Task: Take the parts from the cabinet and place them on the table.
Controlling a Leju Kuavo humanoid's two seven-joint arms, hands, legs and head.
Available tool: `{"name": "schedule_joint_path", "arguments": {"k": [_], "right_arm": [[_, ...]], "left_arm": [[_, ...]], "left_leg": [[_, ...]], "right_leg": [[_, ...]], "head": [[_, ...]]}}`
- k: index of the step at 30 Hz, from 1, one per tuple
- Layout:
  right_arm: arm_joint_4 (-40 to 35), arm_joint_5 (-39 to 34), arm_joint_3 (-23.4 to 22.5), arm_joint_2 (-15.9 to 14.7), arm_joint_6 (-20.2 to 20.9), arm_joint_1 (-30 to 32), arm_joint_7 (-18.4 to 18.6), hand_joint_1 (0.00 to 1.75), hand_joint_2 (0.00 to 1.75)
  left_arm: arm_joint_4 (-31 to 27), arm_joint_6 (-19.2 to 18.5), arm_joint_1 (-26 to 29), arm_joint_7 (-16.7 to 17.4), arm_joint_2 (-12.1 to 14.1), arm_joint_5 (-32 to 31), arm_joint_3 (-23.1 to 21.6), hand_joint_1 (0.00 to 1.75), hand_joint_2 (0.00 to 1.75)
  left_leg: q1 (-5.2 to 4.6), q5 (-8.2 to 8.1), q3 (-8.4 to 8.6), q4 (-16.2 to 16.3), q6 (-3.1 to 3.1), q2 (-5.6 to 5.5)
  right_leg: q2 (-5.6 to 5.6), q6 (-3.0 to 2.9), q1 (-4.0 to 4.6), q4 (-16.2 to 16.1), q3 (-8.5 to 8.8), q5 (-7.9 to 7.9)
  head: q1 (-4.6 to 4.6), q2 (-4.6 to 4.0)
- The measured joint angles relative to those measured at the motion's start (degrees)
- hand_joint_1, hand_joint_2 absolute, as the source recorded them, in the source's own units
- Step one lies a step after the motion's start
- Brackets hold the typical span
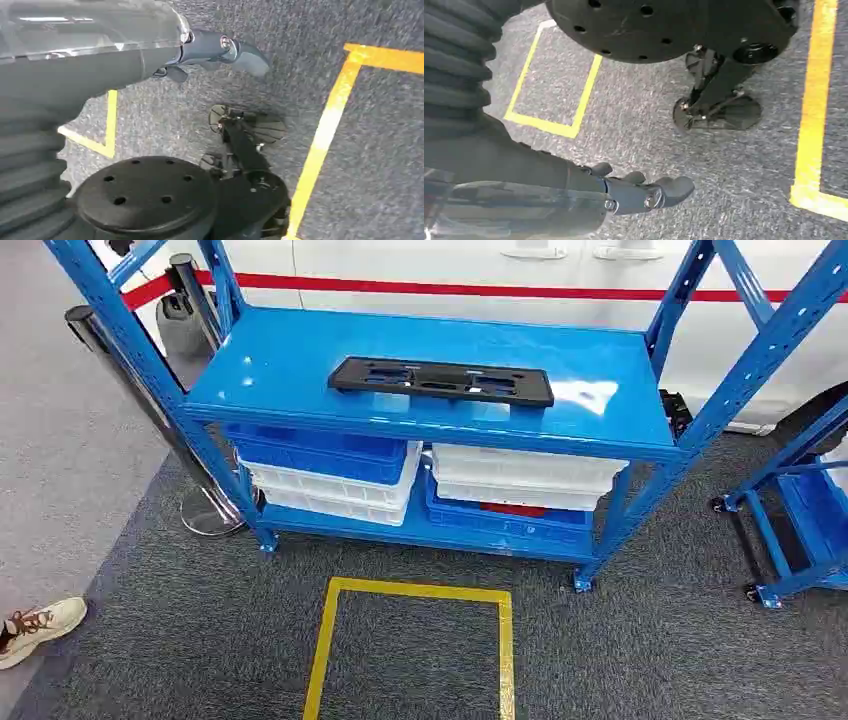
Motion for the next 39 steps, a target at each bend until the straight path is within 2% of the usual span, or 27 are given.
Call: {"name": "schedule_joint_path", "arguments": {"k": [6, 7, 10, 14, 18, 19, 20, 21, 23, 24, 25, 26, 27, 29, 30, 31, 34, 35, 36, 37, 39], "right_arm": [[1.42, -2.54, 2.19, 0.31, 0.04, -1.57, -2.08, 0.00, 1.75], [1.64, -3.03, 2.62, 0.42, 0.22, -1.89, -2.83, 0.00, 0.00], [1.97, -3.98, 3.65, 0.96, 1.20, -3.21, -5.48, 0.00, 0.00], [0.38, -4.15, 4.35, 1.90, 3.25, -5.43, -11.31, 0.00, 0.00], [-5.19, -2.93, 4.35, 2.64, 5.05, -6.74, -15.81, 0.00, 0.00], [-6.96, -2.64, 4.35, 2.84, 5.51, -6.94, -16.59, 0.00, 0.00], [-9.00, -2.30, 4.35, 2.86, 5.92, -7.03, -17.41, 0.00, 0.00], [-10.63, -1.94, 4.35, 2.86, 6.38, -7.13, -18.16, 0.00, 0.00], [-14.57, -1.42, 4.35, 2.86, 7.25, -7.12, -19.40, 0.00, 0.00], [-16.31, -1.16, 4.35, 2.86, 7.65, -7.01, -19.96, 0.00, 0.00], [-18.33, -0.87, 4.35, 2.86, 8.11, -6.91, -20.52, 0.00, 0.00], [-20.12, -0.72, 4.35, 2.86, 8.48, -6.87, -21.01, 0.00, 0.00], [-22.26, -0.52, 4.35, 2.86, 8.90, -6.86, -21.57, 0.00, 0.00], [-26.85, -0.02, 4.35, 2.82, 9.68, -6.95, -22.68, 0.00, 0.00], [-28.82, 0.16, 4.35, 2.78, 10.06, -7.11, -23.19, 0.00, 0.00], [-31.02, 0.31, 4.35, 2.80, 10.53, -7.25, -23.73, 0.00, 0.00], [-37.30, 1.03, 4.44, 2.80, 11.63, -7.26, -25.20, 0.00, 0.00], [-39.94, 1.25, 4.57, 2.80, 12.02, -7.41, -25.81, 0.00, 0.00], [-41.84, 1.40, 4.76, 2.80, 12.35, -7.55, -26.22, 0.00, 0.00], [-43.76, 1.60, 4.94, 2.80, 12.63, -7.69, -26.68, 0.00, 0.00], [-46.79, 2.03, 5.24, 2.80, 13.11, -7.77, -27.21, 0.00, 0.00]], "left_arm": [[1.88, 0.87, -1.86, -3.39, 0.74, 9.92, -7.26, 0.00, 0.00], [2.25, 0.90, -2.20, -4.02, 0.89, 11.54, -8.62, 0.00, 0.00], [3.15, 1.03, -3.08, -5.40, 1.22, 15.52, -11.91, 0.00, 0.00], [4.11, 1.31, -4.00, -6.73, 1.55, 19.90, -15.62, 0.00, 0.00], [4.83, 1.86, -4.56, -7.25, 1.84, 22.94, -18.20, 0.00, 0.00], [4.96, 1.88, -4.64, -7.39, 1.86, 23.54, -18.66, 0.00, 0.00], [5.00, 1.88, -4.68, -7.47, 1.86, 24.12, -19.16, 0.00, 0.00], [5.03, 1.90, -4.80, -7.60, 1.86, 24.63, -19.56, 0.00, 0.00], [5.18, 1.95, -5.09, -7.80, 1.86, 25.58, -20.45, 0.00, 0.00], [5.31, 1.99, -5.14, -7.87, 1.86, 25.98, -20.76, 0.00, 0.00], [5.42, 2.03, -5.14, -7.89, 1.86, 26.50, -21.09, 0.00, 0.00], [5.51, 2.03, -5.14, -7.91, 1.86, 26.94, -21.42, 0.00, 0.00], [5.59, 2.05, -5.17, -7.95, 1.86, 27.34, -21.79, 0.00, 0.00], [5.64, 2.05, -5.31, -8.08, 1.86, 28.23, -22.42, 0.00, 0.00], [5.70, 2.08, -5.41, -8.15, 1.86, 28.63, -22.71, 0.00, 0.00], [5.79, 2.23, -5.59, -8.22, 1.86, 28.99, -23.07, 0.00, 0.00], [6.01, 2.66, -5.61, -8.33, 1.88, 30.30, -23.97, 0.00, 0.00], [6.10, 2.78, -5.65, -8.39, 1.92, 30.79, -24.30, 0.00, 0.00], [6.18, 2.84, -5.64, -8.41, 1.99, 31.12, -24.61, 0.00, 0.00], [6.21, 2.86, -5.83, -8.50, 1.99, 31.40, -24.83, 0.00, 0.00], [6.31, 2.91, -6.11, -8.59, 2.12, 32.03, -25.22, 0.00, 0.00]], "left_leg": [[-0.04, 0.00, -0.04, 0.15, 0.01, 0.00], [-0.04, 0.00, -0.04, 0.16, 0.02, 0.00], [-0.04, -0.03, -0.10, 0.27, 0.06, 0.00], [-0.07, -0.13, -0.32, 0.64, 0.40, 0.00], [-0.20, -0.21, -0.71, 1.04, 1.10, -0.02], [-0.17, 0.04, -0.61, 0.48, 1.49, -0.04], [0.62, 0.69, -0.06, -0.47, 1.99, 0.00], [0.48, 0.85, 0.13, -0.91, 2.26, 0.05], [0.40, 0.94, -0.08, -0.90, 2.51, 0.03], [0.33, 0.91, -0.10, -0.89, 2.54, -0.01], [0.30, 0.88, -0.10, -0.83, 2.55, -0.08], [0.31, 0.82, -0.04, -0.77, 2.49, -0.21], [0.33, 0.70, 0.05, -0.64, 2.38, -0.39], [0.37, 0.32, 0.29, -0.25, 1.95, -0.71], [0.30, 0.12, 0.13, -0.07, 1.64, -0.76], [-0.04, -0.09, -0.23, 0.57, 1.27, -0.84], [0.16, 0.16, -0.25, -0.01, 0.33, -0.86], [0.18, -0.06, -0.18, 0.07, -0.03, -0.88], [0.40, -0.77, -0.56, 1.11, -0.30, -0.38], [0.42, -2.55, -1.94, 3.94, -0.60, -0.01], [0.61, -6.84, -6.62, 13.44, -1.14, 0.14]], "right_leg": [[0.00, 0.09, -0.04, -0.02, 0.04, 0.07], [-0.01, 0.11, -0.04, -0.02, 0.06, 0.08], [-0.01, 0.18, -0.05, -0.02, 0.07, 0.13], [-0.05, 0.41, -0.07, -0.02, 0.07, 0.20], [-0.10, 1.06, -0.17, -0.26, 0.03, 0.41], [-0.13, 1.37, -0.05, -0.52, 0.20, 0.53], [0.00, 1.58, -0.17, -0.14, 0.26, 0.20], [0.24, 1.63, -0.09, 1.41, -0.49, -0.85], [0.51, 1.68, -0.05, 9.88, -5.00, -5.28], [0.61, 1.77, -0.06, 14.38, -7.44, -6.79], [0.62, 1.83, -0.06, 16.98, -9.05, -7.04], [0.62, 1.87, -0.08, 16.84, -9.39, -5.82], [0.62, 1.85, -0.12, 13.87, -8.39, -3.11], [0.68, 1.52, -0.17, 3.88, -4.14, 2.74], [1.09, 1.16, -0.09, 1.36, -2.94, 2.47], [1.16, 0.95, 0.13, 0.46, -3.06, 2.51], [1.17, 0.18, 0.45, 0.81, -3.38, 2.51], [1.11, -0.27, 0.07, 0.31, -3.24, 2.77], [0.96, -0.64, -0.04, 0.06, -3.00, 2.88], [0.80, -1.02, -0.06, 0.01, -2.95, 2.85], [0.45, -1.20, 0.03, 0.05, -2.94, 2.75]], "head": [[0.00, 0.00], [0.00, 0.02], [-0.02, 0.02], [-0.02, 0.02], [-0.02, 0.00], [-0.02, 0.00], [0.02, 0.02], [0.07, 0.02], [0.22, 0.02], [0.20, 0.02], [0.20, 0.02], [0.20, 0.02], [0.22, 0.02], [0.24, 0.02], [0.24, 0.02], [0.18, 0.02], [0.20, 0.02], [0.18, 0.02], [0.20, 0.02], [-0.02, 0.02], [-0.04, 0.02]]}}
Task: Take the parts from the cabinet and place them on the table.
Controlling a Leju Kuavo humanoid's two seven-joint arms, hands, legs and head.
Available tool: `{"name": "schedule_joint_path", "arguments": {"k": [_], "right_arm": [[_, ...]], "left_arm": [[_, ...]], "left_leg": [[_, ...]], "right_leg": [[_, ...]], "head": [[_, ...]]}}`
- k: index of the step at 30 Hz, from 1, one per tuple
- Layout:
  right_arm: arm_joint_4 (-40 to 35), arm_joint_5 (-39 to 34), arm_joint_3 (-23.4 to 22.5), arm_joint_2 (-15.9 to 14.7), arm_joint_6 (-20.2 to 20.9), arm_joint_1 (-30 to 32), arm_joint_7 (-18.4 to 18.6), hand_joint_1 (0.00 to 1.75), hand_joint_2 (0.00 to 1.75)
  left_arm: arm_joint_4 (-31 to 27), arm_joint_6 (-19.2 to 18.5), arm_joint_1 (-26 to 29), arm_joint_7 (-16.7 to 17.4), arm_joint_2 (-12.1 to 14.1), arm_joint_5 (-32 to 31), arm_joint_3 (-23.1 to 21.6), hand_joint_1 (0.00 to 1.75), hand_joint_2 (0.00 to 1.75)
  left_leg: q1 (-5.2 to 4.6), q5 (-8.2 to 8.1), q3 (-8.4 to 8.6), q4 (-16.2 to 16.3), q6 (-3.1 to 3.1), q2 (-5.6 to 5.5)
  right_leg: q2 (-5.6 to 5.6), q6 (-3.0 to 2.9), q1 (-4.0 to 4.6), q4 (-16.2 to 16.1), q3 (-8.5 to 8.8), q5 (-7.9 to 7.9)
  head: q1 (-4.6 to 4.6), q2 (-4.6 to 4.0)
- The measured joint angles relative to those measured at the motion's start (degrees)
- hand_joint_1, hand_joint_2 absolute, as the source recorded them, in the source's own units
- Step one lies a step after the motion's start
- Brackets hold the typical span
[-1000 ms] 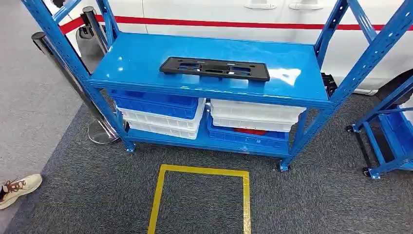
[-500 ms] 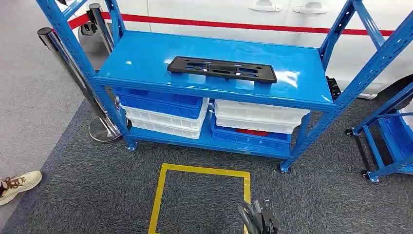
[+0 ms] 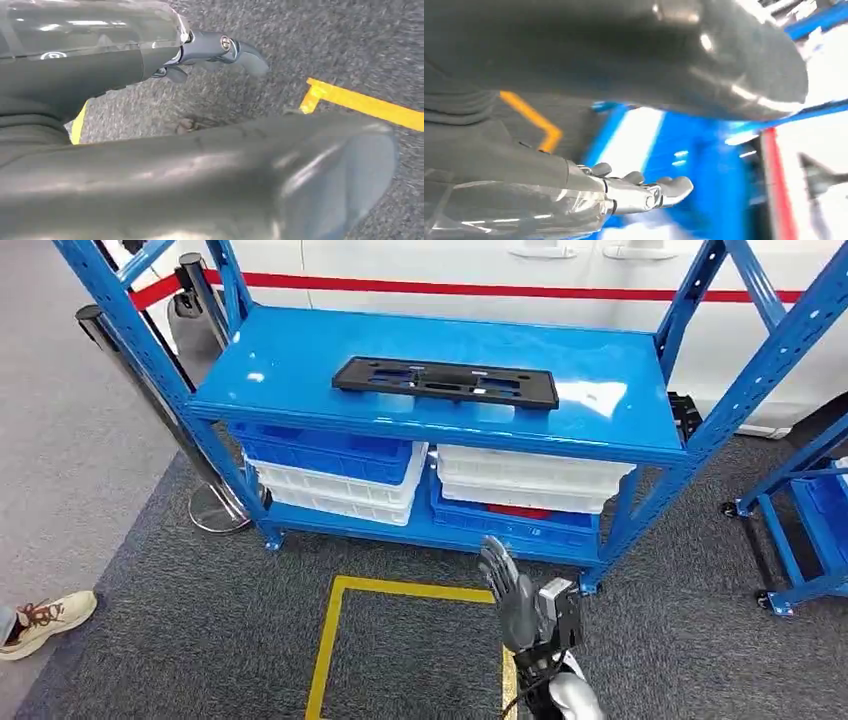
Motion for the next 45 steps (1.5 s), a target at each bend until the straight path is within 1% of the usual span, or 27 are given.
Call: {"name": "schedule_joint_path", "arguments": {"k": [1, 2, 3, 4, 6, 7, 8, 11, 12, 13, 14, 16, 26, 27, 28, 29, 30, 31, 32, 34, 35, 36, 37, 40, 41, 42, 45], "right_arm": [[-3.10, 0.25, 0.15, -0.02, 0.42, -0.07, -0.83, 0.00, 0.00], [-4.39, 0.40, 0.24, -0.04, 0.51, -0.02, -1.14, 0.00, 0.00], [-6.94, 0.70, 0.53, -0.09, 0.70, -0.17, -1.86, 0.00, 0.00], [-9.11, 0.92, 0.70, -0.11, 0.99, -0.24, -2.38, 0.00, 0.00], [-13.26, 1.14, 1.10, -0.17, 1.47, -0.38, -3.39, 0.00, 0.00], [-15.21, 1.21, 1.36, -0.22, 1.62, -0.52, -3.87, 0.00, 0.00], [-17.66, 1.21, 1.51, -0.28, 1.95, -0.84, -4.48, 0.00, 0.00], [-23.84, 1.23, 1.90, -0.37, 3.24, -0.97, -6.18, 0.00, 0.00], [-25.77, 1.23, 1.90, -0.44, 3.66, -0.99, -6.71, 0.00, 0.00], [-28.02, 1.23, 1.95, -0.55, 4.16, -1.14, -7.32, 0.00, 0.00], [-29.90, 1.23, 2.08, -0.59, 4.73, -1.34, -7.96, 0.00, 0.00], [-33.13, 1.27, 2.47, -0.68, 5.69, -1.35, -9.03, 0.00, 0.00], [-35.71, 1.45, 2.80, -0.87, 6.41, -1.36, -9.99, 0.00, 0.00], [-36.85, 1.64, 2.95, -1.00, 6.82, -1.37, -10.48, 0.00, 0.00], [-40.08, 3.31, 3.76, -1.29, 7.19, -1.77, -12.13, 0.00, 0.00], [-40.60, 4.53, 4.81, -1.71, 6.30, -2.28, -12.41, 0.00, 0.00], [-40.60, 4.90, 5.31, -2.08, 5.84, -2.64, -12.50, 0.00, 0.00], [-40.60, 4.97, 5.64, -2.14, 5.66, -2.85, -12.52, 0.00, 0.00], [-40.60, 5.01, 5.95, -2.19, 5.62, -3.15, -12.63, 0.00, 0.00], [-40.47, 5.05, 6.41, -2.25, 5.47, -3.30, -12.63, 0.00, 0.00], [-40.27, 5.27, 6.67, -2.34, 5.29, -3.30, -12.61, 0.00, 0.00], [-39.99, 5.38, 7.08, -2.40, 5.21, -3.35, -12.61, 0.00, 0.00], [-39.62, 5.51, 7.41, -2.45, 5.18, -3.37, -12.59, 0.00, 0.00], [-38.67, 5.84, 8.29, -2.45, 4.96, -3.78, -12.59, 0.00, 0.00], [-38.28, 6.01, 8.61, -2.47, 4.96, -4.01, -12.59, 0.00, 0.00], [-38.04, 6.17, 8.83, -2.49, 4.94, -4.17, -12.50, 0.00, 0.00], [-37.58, 6.30, 9.36, -2.58, 4.79, -4.37, -12.43, 0.00, 0.00]], "left_arm": [[0.16, 0.06, 0.00, -0.04, 0.02, 0.69, -0.59, 0.00, 0.00], [0.24, 0.11, 0.00, -0.09, 0.02, 1.06, -0.83, 0.00, 0.00], [0.40, 0.18, 0.01, -0.13, 0.04, 1.63, -1.25, 0.00, 0.00], [0.50, 0.22, -0.01, -0.15, 0.17, 2.17, -1.53, 0.00, 0.00], [0.68, 0.61, -0.15, -0.22, 0.44, 3.09, -2.28, 0.00, 0.00], [0.77, 0.81, -0.23, -0.22, 0.44, 3.53, -2.65, 0.00, 0.00], [0.96, 1.11, -0.25, -0.33, 0.48, 4.18, -3.08, 0.00, 0.00], [1.18, 1.55, -0.33, -0.33, 0.50, 5.88, -4.37, 0.00, 0.00], [1.25, 1.77, -0.50, -0.33, 0.50, 6.44, -4.77, 0.00, 0.00], [1.36, 2.08, -0.65, -0.33, 0.50, 7.05, -5.25, 0.00, 0.00], [1.47, 2.21, -0.74, -0.33, 0.52, 7.59, -5.64, 0.00, 0.00], [1.71, 2.56, -0.86, -0.33, 0.61, 8.77, -6.43, 0.00, 0.00], [1.88, 2.91, -0.92, -0.33, 0.61, 9.78, -7.15, 0.00, 0.00], [1.92, 3.02, -0.97, -0.33, 0.61, 10.34, -7.49, 0.00, 0.00], [2.10, 3.06, -1.39, -0.31, 0.59, 12.55, -8.61, 0.00, 0.00], [2.19, 2.84, -1.85, -0.33, 0.52, 13.43, -9.42, 0.00, 0.00], [2.34, 2.49, -2.02, -0.63, 0.74, 13.71, -9.83, 0.00, 0.00], [2.41, 2.42, -1.93, -0.68, 0.85, 13.78, -9.88, 0.00, 0.00], [2.43, 2.25, -1.97, -0.76, 0.85, 13.78, -10.03, 0.00, 0.00], [2.47, 2.19, -1.88, -0.85, 1.00, 13.93, -10.34, 0.00, 0.00], [2.56, 2.19, -1.78, -0.87, 1.00, 13.95, -10.43, 0.00, 0.00], [2.60, 2.19, -1.69, -0.90, 1.02, 13.95, -10.62, 0.00, 0.00], [2.65, 2.21, -1.65, -0.92, 1.07, 13.95, -10.77, 0.00, 0.00], [2.78, 2.23, -1.68, -0.96, 1.18, 13.95, -11.06, 0.00, 0.00], [2.78, 2.23, -1.75, -0.96, 1.14, 13.95, -11.17, 0.00, 0.00], [2.82, 2.21, -1.87, -0.94, 1.16, 13.93, -11.21, 0.00, 0.00], [2.84, 2.10, -1.76, -0.98, 1.16, 13.93, -11.37, 0.00, 0.00]], "left_leg": [[0.03, -1.07, -1.93, 3.73, -0.17, 0.03], [0.05, -0.98, -2.70, 5.01, -0.29, 0.06], [0.15, 0.53, -2.47, 4.04, -0.31, 0.18], [0.30, 2.87, -1.10, 0.67, -0.31, 0.20], [0.64, 8.30, 3.62, -9.53, -0.38, 0.15], [0.63, 7.32, 4.94, -11.26, -0.45, -1.24], [0.40, 7.26, 4.76, -12.11, 0.24, -1.20], [0.12, 7.26, 4.64, -12.03, 1.44, -0.47], [0.46, 7.58, 4.84, -12.56, 2.10, -0.02], [0.38, 7.55, 4.91, -12.59, 2.55, 0.28], [0.32, 7.49, 4.89, -12.59, 2.93, 0.57], [-0.06, 7.35, 4.90, -12.59, 3.24, 1.32], [-0.49, 7.25, 4.99, -12.54, 3.40, 1.88], [-0.66, 7.17, 5.11, -12.54, 3.52, 2.13], [-1.31, 6.82, 5.89, -12.55, 3.62, 2.42], [-1.25, 6.80, 5.53, -12.51, 3.02, 2.82], [-1.71, 6.68, 5.92, -12.77, 2.31, 3.06], [-1.38, 6.10, 5.71, -11.96, 1.99, 2.21], [-1.14, 4.61, 4.65, -9.69, 1.56, 1.42], [-0.50, 0.36, -0.06, -0.30, 0.78, 1.10], [-0.20, -0.65, -2.11, 3.51, 0.40, 1.11], [0.08, -0.26, -2.93, 4.66, 0.17, 1.12], [0.37, 1.54, -2.35, 2.94, -0.13, 1.13], [1.16, 8.81, 4.03, -10.91, -0.87, 1.10], [0.79, 7.37, 4.66, -12.32, -0.89, 0.80], [0.71, 7.24, 4.70, -12.23, 0.30, 0.78], [0.66, 6.94, 5.00, -12.47, 1.78, 0.68]], "right_leg": [[-0.09, -0.05, 0.00, 0.05, -0.02, -0.04], [-0.13, -0.05, -0.02, 0.10, -0.01, -0.08], [-0.13, 0.01, -0.08, 0.16, 0.09, -0.17], [-0.13, 0.16, -0.16, 0.25, 0.22, -0.31], [0.19, 0.82, -0.34, 0.66, 0.46, -0.77], [0.48, 1.24, -0.09, 0.84, 0.14, -0.96], [0.68, 1.56, -0.09, 1.17, -0.12, -0.95], [1.30, 2.55, -0.19, 0.48, -0.03, -0.51], [1.22, 2.84, -0.33, 0.81, -0.08, -0.92], [0.79, 2.91, -0.24, 2.55, -0.72, -2.16], [0.69, 2.91, -0.22, 6.01, -2.46, -4.27], [0.70, 2.97, -0.02, 15.28, -7.09, -8.23], [0.68, 2.77, 0.02, 18.69, -9.09, -8.37], [0.67, 2.56, 0.11, 17.89, -8.81, -7.33], [0.27, 0.42, 1.25, 3.51, -1.89, 0.64], [-0.36, -0.11, 1.94, 0.89, -1.07, 0.11], [-0.15, -0.34, 1.20, -0.36, -0.42, 0.64], [-0.20, -0.22, 1.08, -0.96, 0.03, 0.89], [-0.24, -0.54, 0.86, -1.22, 0.21, 0.99], [-0.16, -0.77, 0.83, -1.27, 0.17, 0.80], [0.03, -0.77, 0.79, -1.23, 0.17, 0.72], [0.22, -0.61, 0.67, -1.15, 0.22, 0.61], [0.43, -0.31, 0.48, -1.04, 0.37, 0.41], [0.75, 0.89, -0.08, -0.30, 0.97, -0.59], [0.91, 1.44, 0.19, 0.20, 0.76, -1.00], [1.07, 1.76, 0.26, 0.15, 0.58, -0.99], [1.00, 2.69, 0.07, 0.47, 0.92, -0.86]], "head": [[0.02, 0.00], [0.02, 0.00], [0.02, 0.00], [0.02, 0.00], [0.02, 0.00], [0.04, 0.00], [0.11, 0.00], [0.07, 0.00], [0.09, 0.00], [0.15, 0.00], [0.13, 0.00], [0.15, 0.00], [0.13, 0.00], [0.13, 0.00], [0.11, 0.00], [0.02, 0.00], [-0.02, 0.00], [0.04, 0.00], [-0.44, 0.00], [-0.42, 0.00], [-0.37, 0.00], [-0.41, 0.00], [-0.39, 0.00], [-0.41, -0.02], [-0.61, 0.00], [-0.50, 0.00], [-0.44, 0.00]]}}
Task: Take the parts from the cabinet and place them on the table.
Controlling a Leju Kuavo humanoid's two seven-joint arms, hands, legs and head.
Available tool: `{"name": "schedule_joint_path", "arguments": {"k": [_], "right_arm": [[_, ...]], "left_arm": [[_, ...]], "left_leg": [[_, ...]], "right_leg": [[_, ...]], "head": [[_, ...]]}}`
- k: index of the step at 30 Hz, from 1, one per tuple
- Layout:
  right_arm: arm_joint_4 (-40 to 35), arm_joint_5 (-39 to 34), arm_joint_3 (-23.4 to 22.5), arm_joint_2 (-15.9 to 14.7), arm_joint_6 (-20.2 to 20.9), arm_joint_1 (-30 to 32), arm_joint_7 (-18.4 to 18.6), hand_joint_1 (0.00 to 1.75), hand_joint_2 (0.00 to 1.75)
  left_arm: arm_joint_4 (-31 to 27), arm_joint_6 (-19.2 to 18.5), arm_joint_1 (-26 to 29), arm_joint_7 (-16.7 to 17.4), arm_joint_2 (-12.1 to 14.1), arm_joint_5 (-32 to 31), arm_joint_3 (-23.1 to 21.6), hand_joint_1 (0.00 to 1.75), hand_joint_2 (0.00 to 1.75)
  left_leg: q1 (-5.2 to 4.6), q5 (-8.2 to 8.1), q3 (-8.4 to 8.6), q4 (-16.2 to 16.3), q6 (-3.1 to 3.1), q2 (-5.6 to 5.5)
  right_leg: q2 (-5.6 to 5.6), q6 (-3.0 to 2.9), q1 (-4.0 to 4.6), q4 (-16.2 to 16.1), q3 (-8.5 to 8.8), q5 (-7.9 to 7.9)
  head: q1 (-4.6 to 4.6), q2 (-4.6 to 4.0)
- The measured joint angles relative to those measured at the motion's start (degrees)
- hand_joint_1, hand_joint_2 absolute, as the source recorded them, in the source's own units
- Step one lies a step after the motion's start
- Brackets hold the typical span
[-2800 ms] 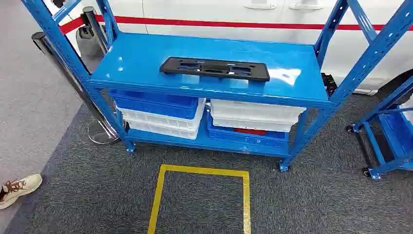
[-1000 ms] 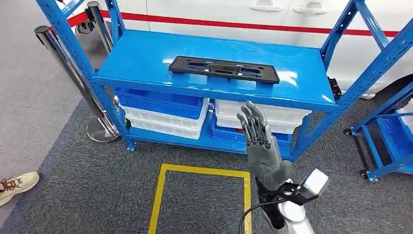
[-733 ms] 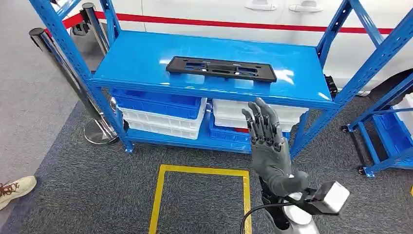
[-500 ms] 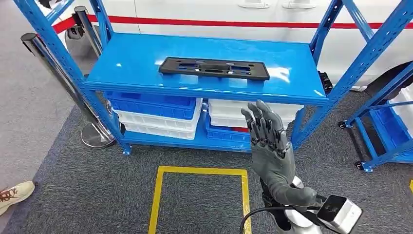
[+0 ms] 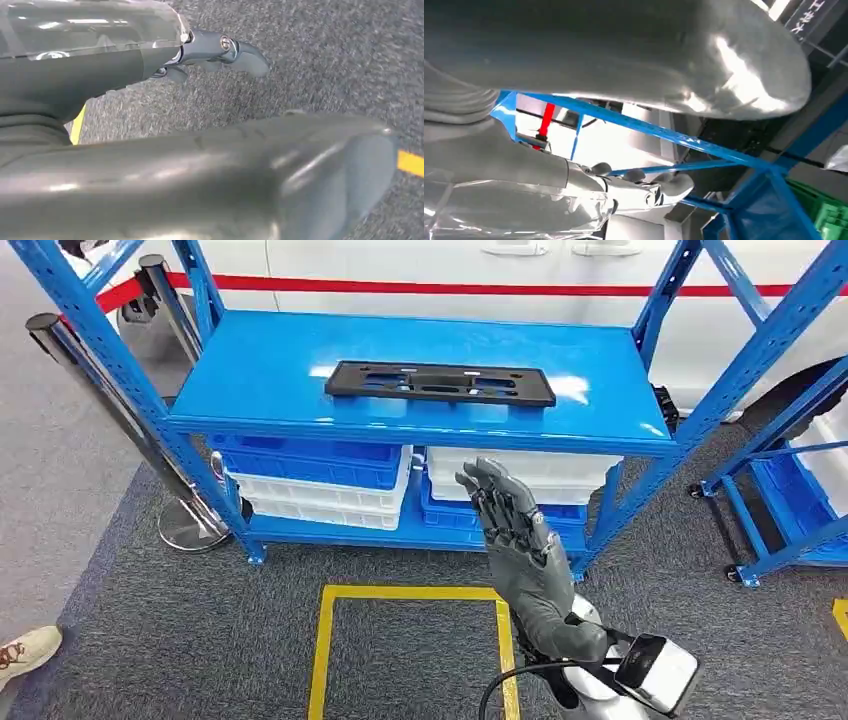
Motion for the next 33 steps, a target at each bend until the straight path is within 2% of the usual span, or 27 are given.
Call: {"name": "schedule_joint_path", "arguments": {"k": [1, 2, 5, 6, 7, 8, 9, 10, 11, 12, 13, 15, 16, 17, 18, 20, 21, 22, 23, 24, 26, 27, 28, 29, 31, 32, 33], "right_arm": [[0.13, 0.00, 0.17, -0.09, 0.00, -0.13, 0.02, 0.00, 0.00], [0.15, 0.00, 0.28, -0.20, 0.02, -0.34, -0.02, 0.00, 0.00], [0.70, 0.07, 0.61, -0.66, -0.17, -0.29, 0.04, 0.00, 0.00], [1.01, 0.07, 0.66, -0.87, -0.28, -0.25, 0.04, 0.00, 0.00], [1.20, 0.07, 0.66, -1.01, -0.31, -0.22, 0.04, 0.00, 0.00], [1.38, 0.04, 0.68, -1.09, -0.33, -0.23, 0.04, 0.00, 0.00], [1.51, 0.00, 0.68, -1.18, -0.42, -0.23, 0.02, 0.00, 0.00], [1.55, -0.09, 0.68, -1.29, -0.46, -0.25, 0.00, 0.00, 0.00], [1.71, -0.13, 0.68, -1.44, -0.50, -0.25, -0.07, 0.00, 0.00], [1.92, -0.18, 0.72, -1.53, -0.59, -0.30, 0.00, 0.00, 0.00], [1.92, -0.24, 0.74, -1.55, -0.63, -0.21, -0.09, 0.00, 0.00], [1.92, -0.28, 0.81, -1.64, -0.87, -0.18, -0.02, 0.00, 0.00], [1.92, -0.28, 0.87, -1.64, -0.90, -0.19, -0.11, 0.00, 0.00], [1.92, -0.28, 1.09, -1.68, -1.09, -0.23, -0.11, 0.00, 0.00], [1.92, -0.28, 1.18, -1.68, -1.20, -0.29, -0.11, 0.00, 0.00], [2.01, -0.28, 1.29, -1.70, -1.20, -0.14, -0.04, 0.00, 0.00], [2.08, -0.28, 1.38, -1.70, -1.20, -0.07, -0.04, 0.00, 0.00], [2.16, -0.28, 1.49, -1.70, -1.18, -0.02, -0.02, 0.00, 0.00], [2.29, -0.28, 1.57, -1.73, -1.18, -0.02, -0.02, 0.00, 0.00], [2.38, -0.28, 1.64, -1.73, -1.18, -0.02, -0.02, 0.00, 0.00], [2.45, -0.28, 1.79, -1.73, -1.20, -0.02, -0.02, 0.00, 0.00], [2.59, -0.30, 1.92, -1.75, -1.27, -0.04, -0.02, 0.00, 0.00], [2.62, -0.35, 2.03, -1.77, -1.31, -0.03, -0.02, 0.00, 0.00], [2.64, -0.39, 2.12, -1.77, -1.38, 0.05, 0.02, 0.00, 0.00], [2.62, -0.44, 2.16, -1.79, -1.55, -0.04, -0.13, 0.00, 0.00], [2.62, -0.44, 2.18, -1.81, -1.60, -0.02, -0.13, 0.00, 0.00], [2.58, -0.44, 2.18, -1.81, -1.64, -0.12, -0.20, 0.00, 0.00]], "left_arm": [[0.00, -0.02, 0.00, 0.00, 0.00, 0.00, -0.07, 0.00, 0.00], [0.00, -0.02, -0.02, 0.00, 0.00, 0.00, -0.20, 0.00, 0.00], [0.00, -0.02, -0.01, 0.04, 0.00, 0.00, -0.35, 0.00, 0.00], [0.00, -0.02, 0.07, 0.18, 0.00, 0.00, -0.39, 0.00, 0.00], [0.00, -0.02, 0.16, 0.22, 0.00, 0.02, -0.44, 0.00, 0.00], [0.00, -0.02, 0.21, 0.33, 0.00, 0.00, -0.50, 0.00, 0.00], [0.00, 0.04, 0.21, 0.37, 0.00, 0.00, -0.61, 0.00, 0.00], [0.00, 0.13, 0.19, 0.46, -0.02, 0.02, -0.72, 0.00, 0.00], [0.00, 0.13, 0.32, 0.61, -0.40, 0.02, -0.81, 0.00, 0.00], [0.04, 0.15, 0.12, 0.68, -0.37, 0.00, -0.85, 0.00, 0.00], [0.07, 0.20, 0.11, 0.79, -0.35, 0.02, -0.92, 0.00, 0.00], [0.07, 0.24, 0.11, 0.83, -0.37, 0.02, -1.12, 0.00, 0.00], [0.09, 0.35, 0.10, 0.83, -0.28, 0.04, -1.18, 0.00, 0.00], [0.09, 0.37, -0.02, 0.83, -0.28, 0.04, -1.24, 0.00, 0.00], [0.07, 0.37, -0.18, 0.83, -0.28, 0.04, -1.29, 0.00, 0.00], [0.09, 0.46, -0.18, 0.83, -0.22, 0.04, -1.31, 0.00, 0.00], [0.09, 0.46, 0.01, 0.83, -0.17, 0.04, -1.35, 0.00, 0.00], [0.09, 0.48, 0.23, 0.83, -0.17, 0.00, -1.40, 0.00, 0.00], [0.11, 0.48, 0.35, 0.83, -0.15, 0.00, -1.51, 0.00, 0.00], [0.20, 0.55, 0.38, 0.81, -0.07, -0.07, -1.64, 0.00, 0.00], [0.30, 0.66, 0.45, 0.76, -0.02, -0.35, -1.85, 0.00, 0.00], [0.35, 0.68, 0.51, 0.76, -0.02, -0.39, -1.99, 0.00, 0.00], [0.37, 0.74, 0.39, 0.81, -0.02, -0.42, -2.21, 0.00, 0.00], [0.37, 0.85, 0.40, 0.81, -0.02, -0.44, -2.32, 0.00, 0.00], [0.37, 1.01, 0.35, 0.83, -0.02, -0.52, -2.49, 0.00, 0.00], [0.37, 1.01, 0.33, 0.83, -0.02, -0.59, -2.62, 0.00, 0.00], [0.37, 1.03, 0.30, 0.83, -0.02, -0.61, -2.69, 0.00, 0.00]], "left_leg": [[0.06, -0.08, 0.51, -0.29, 0.45, 0.01], [0.00, -0.30, 0.86, -0.35, 0.78, 0.03], [-0.37, -1.09, 1.50, -0.35, 1.40, 0.08], [-0.55, -1.42, 1.87, -0.34, 1.42, 0.04], [-0.69, -1.82, 2.38, -0.34, 1.43, 0.01], [-0.87, -2.36, 3.15, -0.35, 1.38, -0.07], [-1.04, -2.88, 4.04, -0.39, 1.33, -0.10], [-1.16, -3.46, 4.84, -0.46, 1.29, -0.10], [-1.07, -3.89, 5.17, -0.64, 1.15, -0.08], [-1.10, -4.07, 5.24, -0.88, 0.79, -0.14], [-1.06, -4.40, 5.19, -1.08, 0.29, 0.18], [-1.30, -3.63, 6.58, -0.62, -0.28, 0.37], [-1.33, -3.89, 6.69, -0.35, -0.47, 0.33], [-1.02, -3.51, 6.01, 2.40, -0.86, 0.20], [-0.97, -3.88, 3.77, 5.99, -1.14, 0.17], [-0.73, -7.47, -1.84, 13.55, -1.75, 0.18], [-0.67, -9.43, -4.15, 15.87, -1.94, 0.19], [-0.62, -9.68, -5.52, 16.01, -1.98, 0.20], [-0.59, -8.54, -5.70, 14.11, -1.88, 0.22], [-0.53, -5.75, -5.08, 10.37, -2.05, 0.22], [-0.30, 2.35, -3.31, 1.89, -2.11, 0.26], [-0.42, 2.81, -3.78, 0.15, -1.40, 0.40], [-0.60, 2.26, -3.33, 0.47, -0.62, 0.37], [-0.69, 2.77, -3.31, 0.49, -0.02, 0.28], [-0.60, 2.40, -2.52, 0.28, 0.74, 0.03], [-0.57, 2.13, -2.03, 0.03, 1.10, 0.00], [-0.61, 1.68, -1.53, -0.01, 1.44, 0.00]], "right_leg": [[-0.19, 0.19, -0.12, 1.04, -0.23, -0.36], [-0.35, 0.31, -0.14, 3.78, -1.62, -1.57], [-0.37, 0.48, -0.06, 16.54, -9.79, -6.26], [-0.37, 0.43, -0.04, 18.23, -11.48, -6.06], [-0.38, 0.18, 0.04, 17.34, -11.86, -4.45], [-0.38, -0.27, 0.25, 13.76, -10.93, -1.40], [-0.37, -0.92, 0.66, 9.09, -9.12, 1.93], [-0.46, -1.80, 1.03, 4.13, -7.32, 5.17], [-0.79, -2.57, 1.53, 2.64, -6.83, 5.06], [-0.90, -2.80, 1.91, 1.51, -6.91, 3.42], [-0.72, -2.99, 1.98, 0.80, -6.49, 4.40], [-0.46, -3.29, 1.64, -0.29, -5.13, 3.97], [-0.43, -3.21, 1.40, -0.73, -4.12, 3.92], [-0.55, -3.40, 1.13, -1.47, -2.67, 3.48], [-0.61, -3.68, 1.05, -1.52, -2.20, 3.13], [-0.55, -3.68, 0.98, -1.53, -1.45, 2.18], [-0.41, -3.68, 0.95, -1.53, -0.94, 1.69], [-0.17, -3.56, 0.88, -1.52, -0.26, 1.15], [-0.02, -3.40, 0.80, -1.51, 0.51, 0.60], [0.04, -3.18, 0.69, -1.48, 1.44, -0.06], [-0.04, -2.52, 0.60, -1.43, 2.71, -1.45], [0.13, -2.16, 0.78, -0.57, 3.27, -2.15], [0.16, -1.76, 0.96, -0.86, 2.97, -2.56], [0.13, -1.34, 0.99, -1.26, 3.28, -2.95], [0.11, -0.85, 0.80, -0.67, 3.77, -2.93], [-0.07, -0.63, 0.69, 1.14, 3.12, -2.81], [-0.19, -0.35, 0.58, 4.65, 1.25, -3.13]], "head": [[0.11, 0.00], [0.13, 0.00], [0.22, -0.02], [0.22, -0.02], [0.22, 0.00], [0.22, 0.00], [0.22, 0.00], [0.24, 0.00], [0.02, 0.00], [-0.20, 0.00], [0.07, 0.00], [0.02, 0.00], [0.09, 0.00], [-0.02, -0.02], [-0.11, 0.00], [-0.09, 0.00], [-0.11, 0.00], [-0.09, 0.00], [-0.11, 0.00], [-0.09, 0.00], [-0.09, 0.00], [-0.11, 0.00], [-0.11, -0.02], [-0.06, 0.00], [-0.09, 0.00], [0.00, 0.00], [0.09, 0.00]]}}
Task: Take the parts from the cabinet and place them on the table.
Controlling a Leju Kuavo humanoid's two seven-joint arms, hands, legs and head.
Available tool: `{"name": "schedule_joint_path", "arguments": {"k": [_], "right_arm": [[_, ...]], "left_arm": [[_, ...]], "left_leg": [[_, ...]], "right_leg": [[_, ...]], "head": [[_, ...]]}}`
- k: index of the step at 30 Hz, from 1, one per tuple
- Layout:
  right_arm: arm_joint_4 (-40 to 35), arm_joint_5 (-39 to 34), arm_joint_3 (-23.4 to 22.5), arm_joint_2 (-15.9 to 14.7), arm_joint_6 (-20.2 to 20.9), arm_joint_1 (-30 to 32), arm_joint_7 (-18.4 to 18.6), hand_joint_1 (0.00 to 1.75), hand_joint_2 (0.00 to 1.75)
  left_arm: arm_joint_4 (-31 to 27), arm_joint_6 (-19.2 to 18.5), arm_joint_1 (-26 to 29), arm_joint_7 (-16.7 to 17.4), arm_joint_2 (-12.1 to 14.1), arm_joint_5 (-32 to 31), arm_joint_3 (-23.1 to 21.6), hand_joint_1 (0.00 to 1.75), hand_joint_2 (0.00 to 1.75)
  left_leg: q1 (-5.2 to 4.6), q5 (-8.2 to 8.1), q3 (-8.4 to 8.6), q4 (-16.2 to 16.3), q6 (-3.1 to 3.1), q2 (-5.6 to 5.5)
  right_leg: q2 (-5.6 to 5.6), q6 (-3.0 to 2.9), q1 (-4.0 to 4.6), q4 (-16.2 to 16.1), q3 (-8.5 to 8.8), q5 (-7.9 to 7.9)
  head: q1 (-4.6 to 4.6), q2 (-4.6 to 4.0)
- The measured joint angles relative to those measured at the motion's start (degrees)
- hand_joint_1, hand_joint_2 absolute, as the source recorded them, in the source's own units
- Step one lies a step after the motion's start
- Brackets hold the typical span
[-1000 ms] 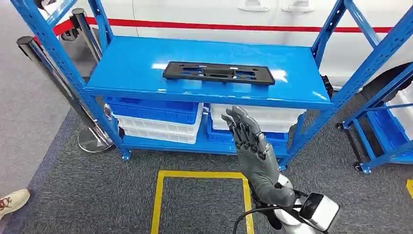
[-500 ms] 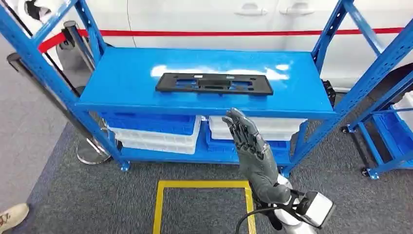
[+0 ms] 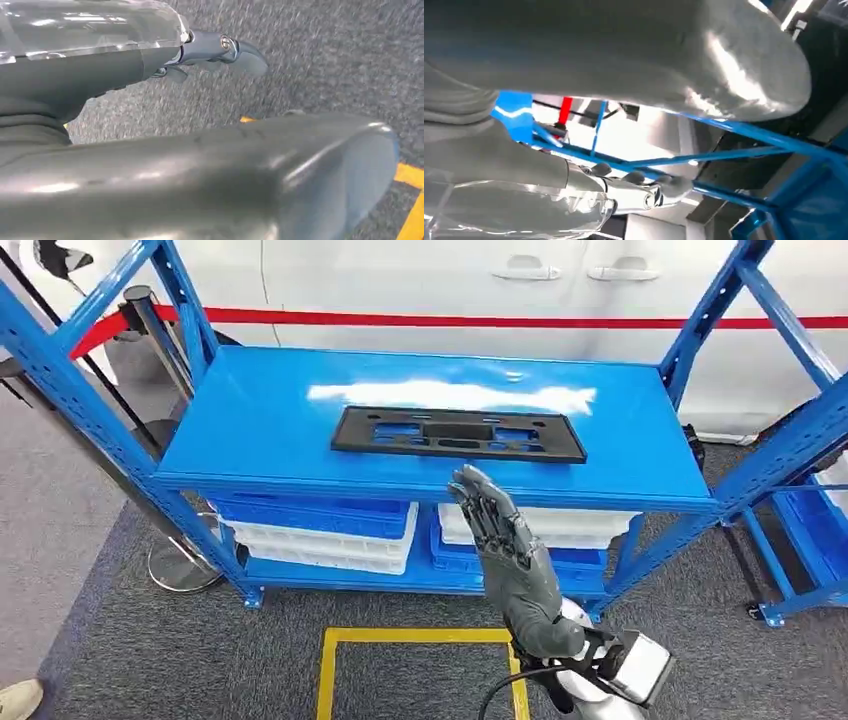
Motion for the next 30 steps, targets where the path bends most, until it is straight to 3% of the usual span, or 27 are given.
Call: {"name": "schedule_joint_path", "arguments": {"k": [2, 3, 4, 5, 6, 7, 8, 9, 10, 11, 13, 14, 15, 16, 18, 19, 20, 21, 23, 24, 25, 26, 27, 30], "right_arm": [[0.02, 0.00, 0.00, -0.02, -0.02, 0.13, 0.00, 0.00, 0.00], [0.07, -0.02, 0.00, -0.07, -0.02, 0.28, 0.00, 0.00, 0.00], [0.13, -0.02, 0.00, -0.11, -0.04, 0.45, 0.00, 0.00, 0.00], [0.22, -0.02, 0.00, -0.13, -0.18, 0.53, 0.02, 0.00, 0.00], [0.28, -0.02, 0.00, -0.15, -0.20, 0.55, 0.02, 0.00, 0.00], [0.31, -0.04, 0.00, -0.20, -0.20, 0.56, 0.07, 0.00, 0.00], [0.31, -0.06, 0.00, -0.24, -0.20, 0.55, 0.07, 0.00, 0.00], [0.39, -0.09, 0.00, -0.31, -0.20, 0.63, 0.07, 0.00, 0.00], [0.59, -0.20, 0.04, -0.46, -0.20, 0.72, 0.20, 0.00, 0.00], [0.61, -0.22, 0.04, -0.50, -0.20, 0.72, 0.24, 0.00, 0.00], [0.68, -0.22, 0.07, -0.52, -0.20, 0.59, 0.29, 0.00, 0.00], [0.72, -0.24, 0.07, -0.55, -0.17, 0.60, 0.42, 0.00, 0.00], [0.88, -0.24, 0.07, -0.55, -0.13, 0.43, 0.51, 0.00, 0.00], [1.09, -0.26, 0.20, -0.52, 0.00, 0.16, 0.94, 0.00, 0.00], [1.60, -0.52, 0.42, -0.52, 0.18, 0.10, 1.51, 0.00, 0.00], [1.97, -0.61, 0.53, -0.52, 0.24, 0.16, 1.75, 0.00, 1.75], [2.49, -0.63, 0.77, -0.55, 0.24, 0.30, 1.95, 0.00, 1.75], [3.08, -0.39, 0.94, -0.55, 0.20, 0.59, 1.95, 0.00, 1.75], [4.37, 1.18, 1.57, -0.52, -0.28, 1.00, 1.47, 0.00, 1.75], [5.38, 2.28, 1.90, -0.52, -1.01, 0.98, 1.42, 0.00, 1.75], [6.51, 3.47, 2.34, -0.50, -1.68, 1.01, 1.49, 0.00, 1.75], [7.26, 4.42, 2.78, -0.44, -2.38, 0.90, 1.64, 0.00, 1.75], [8.18, 5.36, 3.15, -0.28, -3.13, 0.67, 1.68, 0.00, 1.75], [11.47, 8.80, 4.52, 0.39, -7.07, -1.62, 2.06, 0.00, 1.75]], "left_arm": [[0.04, 0.09, -0.02, 0.02, 0.04, -0.09, -0.13, 0.00, 0.00], [0.09, 0.15, 0.01, 0.04, 0.09, -0.09, -0.24, 0.00, 0.00], [0.11, 0.15, 0.09, 0.13, 0.11, -0.09, -0.46, 0.00, 0.00], [0.11, 0.13, 0.11, 0.20, 0.11, -0.09, -0.57, 0.00, 0.00], [0.11, 0.13, 0.09, 0.20, 0.11, -0.09, -0.63, 0.00, 0.00], [0.11, 0.13, 0.06, 0.17, 0.11, -0.09, -0.77, 0.00, 0.00], [0.11, 0.13, 0.08, 0.15, 0.11, -0.07, -0.92, 0.00, 0.00], [0.11, 0.11, 0.17, 0.11, -0.15, -0.07, -1.01, 0.00, 0.00], [0.11, 0.02, -0.12, 0.04, -0.13, -0.04, -1.09, 0.00, 0.00], [0.11, 0.02, -0.17, 0.02, 0.00, -0.04, -1.14, 0.00, 0.00], [0.11, 0.18, -0.23, 0.00, 0.02, 0.02, -1.27, 0.00, 0.00], [0.15, 0.35, -0.24, 0.02, 0.18, 0.04, -1.33, 0.00, 0.00], [0.15, 0.55, -0.37, 0.04, 0.22, 0.11, -1.38, 0.00, 0.00], [0.15, 0.88, -0.48, 0.26, 0.24, 0.22, -1.42, 0.00, 0.00], [0.17, 1.44, -0.49, 0.55, 0.48, 0.35, -1.49, 0.00, 0.00], [0.17, 1.71, -0.34, 0.55, 0.52, 0.48, -1.51, 0.00, 0.00], [0.20, 1.95, -0.15, 0.55, 0.66, 0.63, -1.57, 0.00, 0.00], [0.28, 2.08, 0.02, 0.55, 0.76, 0.66, -1.73, 0.00, 0.00], [0.39, 2.32, 0.41, 0.96, 0.83, 0.74, -2.03, 0.00, 0.00], [0.52, 2.49, 0.78, 1.27, 0.81, 0.77, -2.21, 0.00, 0.00], [0.59, 2.67, 0.79, 1.57, 0.83, 0.77, -2.45, 0.00, 0.00], [0.61, 2.87, 0.81, 1.84, 0.83, 0.77, -2.60, 0.00, 0.00], [0.61, 2.97, 1.05, 2.12, 0.83, 0.77, -2.80, 0.00, 0.00], [0.61, 3.06, 0.94, 2.58, 0.72, 0.66, -3.43, 0.00, 0.00]], "left_leg": [[-0.12, -0.83, 0.68, 0.00, 0.28, -0.01], [-0.24, -1.33, 1.14, 0.00, 0.38, -0.06], [-0.36, -1.92, 1.86, 0.00, 0.42, -0.16], [-0.48, -2.51, 2.66, 0.00, 0.43, -0.25], [-0.68, -3.19, 3.68, 0.00, 0.41, -0.35], [-0.89, -3.87, 4.70, -0.06, 0.37, -0.37], [-0.99, -4.59, 5.52, -0.20, 0.35, -0.37], [-0.91, -5.16, 6.08, -0.13, 0.23, -0.41], [-1.02, -5.50, 6.31, -0.52, -0.25, -0.75], [-0.99, -5.87, 6.53, -1.07, -0.56, -0.47], [-1.18, -4.89, 7.65, -0.21, -1.11, -0.43], [-1.03, -5.27, 7.28, 0.97, -1.27, -0.40], [-0.99, -5.46, 6.30, 3.44, -1.55, -0.42], [-0.87, -6.66, 3.81, 7.53, -1.86, -0.42], [-0.53, -11.05, -1.34, 14.56, -2.36, -0.41], [-0.40, -12.37, -3.06, 16.16, -2.73, -0.40], [-0.26, -12.17, -3.84, 15.60, -3.07, -0.40], [-0.13, -10.06, -3.60, 12.92, -3.24, -0.40], [0.03, -1.81, -1.34, 3.61, -3.37, -0.37], [0.15, 1.94, -1.35, 0.10, -3.31, -0.35], [-0.17, -0.17, -1.66, -0.03, -2.52, -0.33], [-0.32, 1.01, -1.53, 0.27, -1.76, -0.43], [-0.32, 1.13, -1.63, 0.40, -1.36, -0.44], [0.15, 1.17, -0.89, -0.36, -0.61, -0.35]], "right_leg": [[-0.10, 0.48, -0.04, 8.10, -5.65, -3.20], [-0.10, 0.44, -0.05, 11.28, -8.37, -5.04], [-0.10, 0.23, -0.02, 12.44, -10.21, -5.89], [-0.10, 0.00, 0.05, 11.29, -10.71, -5.17], [-0.10, -0.42, 0.34, 8.13, -10.30, -2.88], [-0.10, -1.12, 0.56, 3.94, -9.31, 0.43], [-0.16, -2.18, 1.05, -0.85, -8.21, 4.97], [0.01, -3.23, 1.73, -3.29, -8.20, 8.87], [0.04, -3.46, 2.01, -3.60, -8.12, 7.10], [0.11, -3.44, 2.03, -3.94, -7.70, 7.71], [0.35, -3.75, 1.79, -5.27, -6.28, 7.32], [0.22, -3.77, 1.35, -5.90, -5.06, 7.21], [0.23, -3.95, 1.34, -6.11, -4.31, 6.87], [0.14, -4.22, 1.29, -6.11, -3.92, 6.49], [0.12, -4.24, 1.29, -6.10, -3.16, 5.76], [0.21, -4.15, 1.22, -6.08, -2.69, 5.34], [0.36, -4.01, 1.13, -6.08, -2.09, 4.84], [0.41, -3.82, 0.99, -6.04, -1.35, 4.27], [0.39, -3.31, 0.72, -5.83, 0.13, 3.00], [0.42, -2.98, 0.77, -5.67, 0.04, 2.51], [0.57, -2.73, 0.86, -5.04, -0.01, 2.24], [0.61, -2.26, 0.97, -4.92, -0.45, 1.90], [0.60, -1.98, 0.93, -5.00, -0.37, 1.73], [0.25, -0.99, 0.81, -3.61, -0.54, 0.22]], "head": [[0.00, 0.00], [0.02, -0.02], [0.02, 0.00], [0.02, 0.00], [0.04, 0.00], [0.02, 0.00], [0.06, 0.00], [0.02, 0.00], [-0.44, 0.00], [0.06, 0.00], [0.02, 0.00], [0.06, -0.02], [0.04, 0.00], [-0.04, 0.00], [-0.02, 0.00], [-0.05, -0.02], [-0.02, 0.00], [-0.02, 0.00], [-0.02, 0.00], [-0.05, -0.02], [-0.11, 0.00], [0.07, 0.00], [0.02, -0.02], [0.19, 0.00]]}}
